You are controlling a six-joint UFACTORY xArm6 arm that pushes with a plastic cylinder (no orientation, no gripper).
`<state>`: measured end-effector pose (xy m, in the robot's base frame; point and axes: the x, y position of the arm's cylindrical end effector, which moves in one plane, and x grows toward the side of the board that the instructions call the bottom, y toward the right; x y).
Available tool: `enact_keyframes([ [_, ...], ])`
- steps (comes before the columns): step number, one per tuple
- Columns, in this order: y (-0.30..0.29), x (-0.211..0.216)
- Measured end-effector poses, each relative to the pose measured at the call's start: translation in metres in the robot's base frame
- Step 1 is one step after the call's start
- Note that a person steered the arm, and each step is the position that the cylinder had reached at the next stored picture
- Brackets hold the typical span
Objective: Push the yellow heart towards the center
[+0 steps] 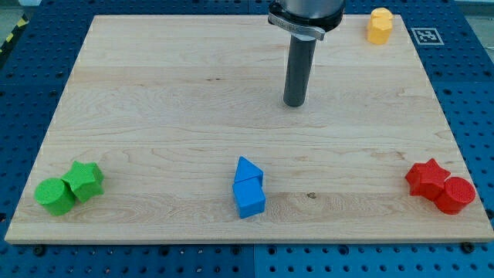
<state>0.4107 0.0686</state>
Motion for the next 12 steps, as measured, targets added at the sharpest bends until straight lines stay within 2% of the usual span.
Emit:
enact_keyframes([
  [1,0.005,-0.004],
  [2,0.079,-0.028],
  [3,0.179,-0.057],
  [4,0.243,-0.083],
  [5,0.261,-0.102],
  [6,0.262,-0.159],
  [9,0.229,-0.219],
  [12,0.197,-0.219],
])
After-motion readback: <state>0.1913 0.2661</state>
